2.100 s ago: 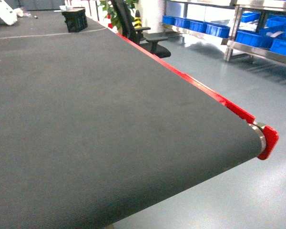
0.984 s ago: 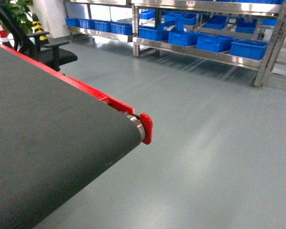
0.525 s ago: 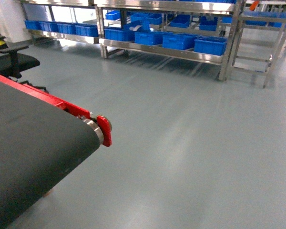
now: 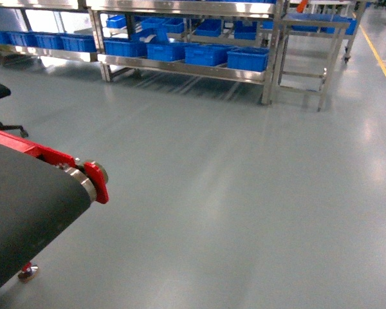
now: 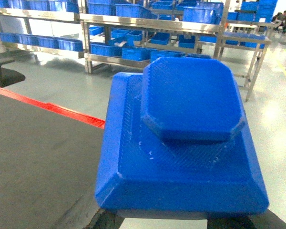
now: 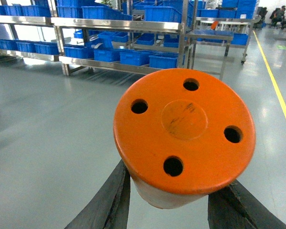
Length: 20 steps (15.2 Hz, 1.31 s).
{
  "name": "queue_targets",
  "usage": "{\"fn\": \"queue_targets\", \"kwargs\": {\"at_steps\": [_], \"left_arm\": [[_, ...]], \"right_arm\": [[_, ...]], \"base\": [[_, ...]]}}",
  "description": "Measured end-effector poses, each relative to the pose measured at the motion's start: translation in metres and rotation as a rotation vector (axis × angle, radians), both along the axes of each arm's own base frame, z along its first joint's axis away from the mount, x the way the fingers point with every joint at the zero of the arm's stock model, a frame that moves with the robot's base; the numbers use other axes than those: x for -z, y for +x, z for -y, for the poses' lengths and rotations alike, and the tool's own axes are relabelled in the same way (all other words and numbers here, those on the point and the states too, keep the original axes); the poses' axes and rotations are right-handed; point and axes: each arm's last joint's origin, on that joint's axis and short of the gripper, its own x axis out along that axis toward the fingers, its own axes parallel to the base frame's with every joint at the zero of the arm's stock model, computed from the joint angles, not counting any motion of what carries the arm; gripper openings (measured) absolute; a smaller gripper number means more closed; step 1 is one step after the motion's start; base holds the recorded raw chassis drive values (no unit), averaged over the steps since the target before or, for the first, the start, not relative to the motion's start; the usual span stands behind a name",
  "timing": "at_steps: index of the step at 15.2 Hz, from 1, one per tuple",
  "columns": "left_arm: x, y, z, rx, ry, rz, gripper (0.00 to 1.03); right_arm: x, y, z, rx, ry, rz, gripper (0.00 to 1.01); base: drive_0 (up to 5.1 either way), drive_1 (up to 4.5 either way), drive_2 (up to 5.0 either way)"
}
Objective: Sort blue parts and orange caps into right shelf containers
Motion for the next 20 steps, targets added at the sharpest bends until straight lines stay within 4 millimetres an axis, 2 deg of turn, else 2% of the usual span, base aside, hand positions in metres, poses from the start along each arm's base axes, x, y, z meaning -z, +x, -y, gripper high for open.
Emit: {"fn": "queue_targets", "kwargs": {"at_steps": [20], "left_arm": [[0.0000,0.0000,0.0000,0.000,0.000,0.000,0.41]], "right_arm": [[0.0000,0.0000,0.0000,0.000,0.000,0.000,0.40]], "base": [[-1.6,-1.65,-1.6]]}}
